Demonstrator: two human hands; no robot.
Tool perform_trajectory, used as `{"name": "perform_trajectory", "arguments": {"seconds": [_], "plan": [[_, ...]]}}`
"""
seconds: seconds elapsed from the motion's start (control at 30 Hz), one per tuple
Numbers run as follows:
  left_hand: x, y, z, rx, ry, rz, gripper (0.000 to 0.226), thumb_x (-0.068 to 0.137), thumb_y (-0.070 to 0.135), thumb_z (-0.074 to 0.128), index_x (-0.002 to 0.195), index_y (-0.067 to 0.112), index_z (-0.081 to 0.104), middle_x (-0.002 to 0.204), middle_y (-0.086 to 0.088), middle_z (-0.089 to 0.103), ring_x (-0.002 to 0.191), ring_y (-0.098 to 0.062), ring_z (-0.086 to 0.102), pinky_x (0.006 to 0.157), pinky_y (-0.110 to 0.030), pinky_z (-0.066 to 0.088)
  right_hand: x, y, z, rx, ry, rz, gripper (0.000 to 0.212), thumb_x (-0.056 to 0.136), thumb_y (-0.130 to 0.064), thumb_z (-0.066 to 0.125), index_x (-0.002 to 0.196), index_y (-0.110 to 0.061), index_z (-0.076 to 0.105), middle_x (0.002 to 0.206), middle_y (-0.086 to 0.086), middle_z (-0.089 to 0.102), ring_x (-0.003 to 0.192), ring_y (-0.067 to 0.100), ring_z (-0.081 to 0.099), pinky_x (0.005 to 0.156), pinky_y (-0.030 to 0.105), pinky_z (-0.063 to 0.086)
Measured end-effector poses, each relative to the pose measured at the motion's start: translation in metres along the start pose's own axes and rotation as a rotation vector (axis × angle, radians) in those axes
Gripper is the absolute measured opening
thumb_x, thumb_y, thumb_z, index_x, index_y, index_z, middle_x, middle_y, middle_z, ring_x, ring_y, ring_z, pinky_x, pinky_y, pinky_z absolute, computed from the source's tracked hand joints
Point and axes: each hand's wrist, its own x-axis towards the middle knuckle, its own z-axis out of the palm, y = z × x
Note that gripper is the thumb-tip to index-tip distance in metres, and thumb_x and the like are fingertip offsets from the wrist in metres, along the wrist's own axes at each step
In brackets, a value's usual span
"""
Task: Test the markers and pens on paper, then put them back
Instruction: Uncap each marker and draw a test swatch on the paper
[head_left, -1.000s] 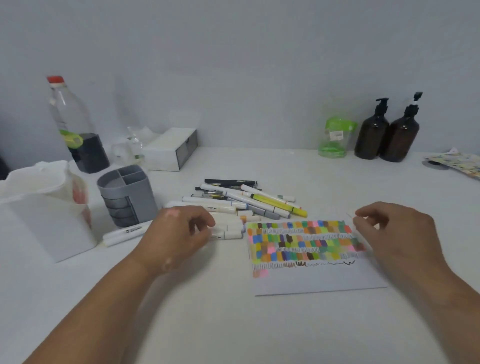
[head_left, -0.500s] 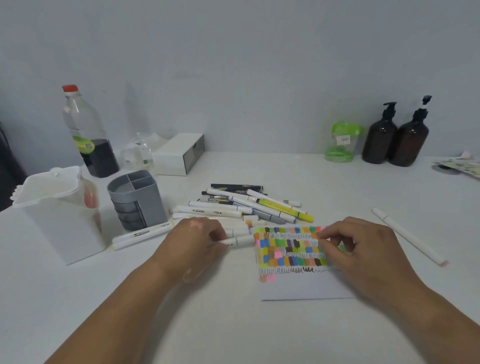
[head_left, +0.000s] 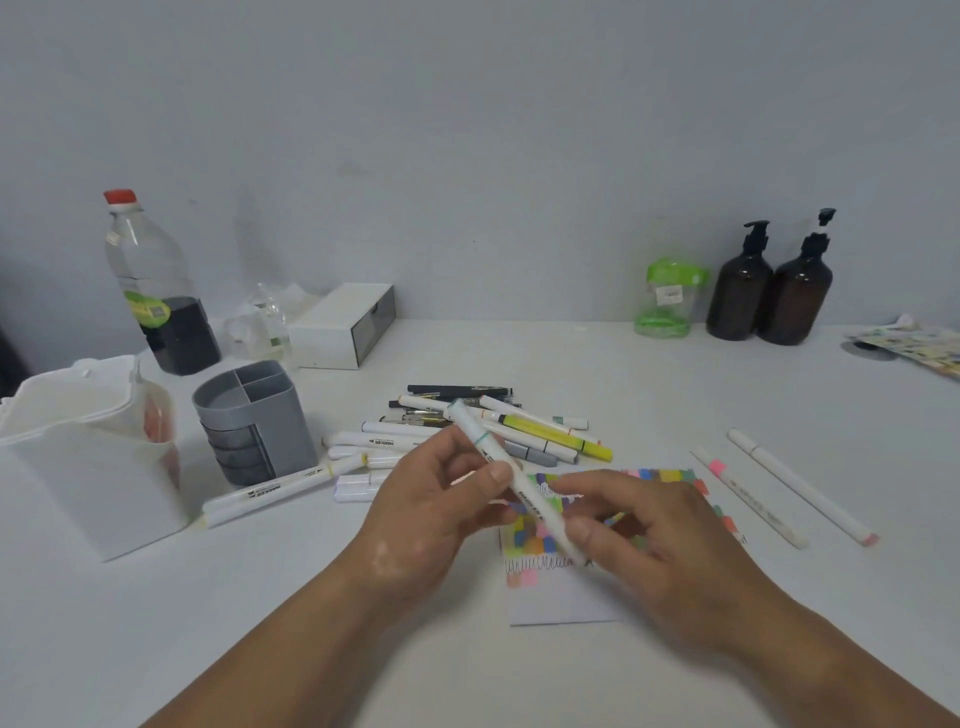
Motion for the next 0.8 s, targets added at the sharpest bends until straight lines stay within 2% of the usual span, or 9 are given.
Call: {"name": "perform_trajectory", "arguments": {"seconds": [0.07,0.2,0.23,0.3,0.37,0.43,0.5,0.6,0.8], "plan": [[0.0,-0.001,0.0,-0.042,-0.048,-0.012,0.017,0.079,0.02,0.077,0.096,0.019,0.074,0.1,-0.012,0.073,0.095,-0.031,0.072,0.078,-0.032,0.058,0.001,-0.002,0.003,0.029,-0.038,-0.003,0.034,0.083,-0.057,0.068,0.117,-0.06,0.063,0.088,-0.017,0.075,0.077,0.008,0.066,0.066,0.016,0.049],[0.0,0.001,-0.003,0.013,-0.095,-0.032,0.023,0.072,0.018,0.082,0.093,0.021,0.073,0.1,-0.012,0.075,0.099,-0.03,0.072,0.082,-0.032,0.057,0.002,0.003,-0.003,0.053,0.076,0.04,0.028,0.092,-0.031,0.073,0.106,-0.055,0.07,0.08,-0.006,0.074,0.072,0.023,0.065,0.065,0.039,0.05],[0.0,0.003,-0.005,0.043,-0.061,-0.03,0.027,0.068,0.019,0.084,0.092,0.023,0.073,0.099,-0.012,0.075,0.098,-0.03,0.072,0.082,-0.033,0.056,0.001,0.003,-0.007,0.057,0.102,0.052,0.026,0.093,-0.028,0.073,0.103,-0.053,0.073,0.08,-0.007,0.075,0.07,0.021,0.066,0.06,0.037,0.05],[0.0,0.006,-0.008,0.197,-0.004,-0.002,0.029,0.064,0.026,0.085,0.091,0.027,0.072,0.098,-0.006,0.075,0.092,-0.027,0.072,0.082,-0.038,0.057,0.0,0.005,-0.015,0.097,0.141,0.057,0.03,0.09,-0.019,0.077,0.093,-0.049,0.078,0.077,-0.013,0.076,0.06,0.007,0.064,0.049,0.018,0.044],[-0.004,0.007,-0.008,0.55,-0.008,0.076,0.03,0.07,0.039,0.081,0.097,0.034,0.072,0.098,0.004,0.073,0.083,-0.024,0.07,0.08,-0.039,0.058,0.0,0.004,-0.019,0.157,0.157,0.078,0.026,0.083,-0.023,0.076,0.084,-0.049,0.08,0.07,-0.017,0.074,0.054,0.0,0.062,0.047,0.005,0.038],[-0.008,0.004,-0.003,0.878,-0.09,0.192,0.03,0.083,0.049,0.073,0.111,0.039,0.071,0.092,0.016,0.069,0.072,-0.011,0.062,0.069,-0.025,0.053,0.0,0.005,-0.019,0.186,0.157,0.093,0.024,0.077,-0.027,0.069,0.083,-0.048,0.08,0.062,-0.02,0.07,0.051,-0.001,0.06,0.047,0.003,0.036],[-0.011,0.002,0.002,1.047,-0.149,0.264,0.031,0.096,0.046,0.063,0.124,0.035,0.068,0.096,0.022,0.066,0.08,-0.007,0.059,0.07,-0.012,0.044,0.0,0.007,-0.018,0.206,0.146,0.104,0.021,0.075,-0.029,0.069,0.083,-0.045,0.08,0.058,-0.019,0.066,0.05,0.001,0.056,0.048,0.006,0.037],[-0.012,0.005,0.008,1.167,-0.206,0.284,0.031,0.104,0.036,0.051,0.131,0.028,0.064,0.106,0.012,0.067,0.093,-0.007,0.058,0.081,-0.02,0.045,0.001,0.008,-0.016,0.292,0.104,0.105,0.016,0.077,-0.028,0.071,0.086,-0.036,0.08,0.061,-0.009,0.066,0.052,0.008,0.054,0.053,0.022,0.044],[-0.016,0.005,0.016,1.184,-0.239,0.21,0.025,0.107,0.038,0.04,0.111,0.024,0.061,0.074,0.019,0.05,0.069,-0.01,0.045,0.063,-0.029,0.036,0.002,0.005,-0.017,0.628,0.049,0.125,0.012,0.083,-0.017,0.069,0.09,-0.017,0.079,0.064,0.01,0.064,0.056,0.021,0.057,0.053,0.028,0.05]]}}
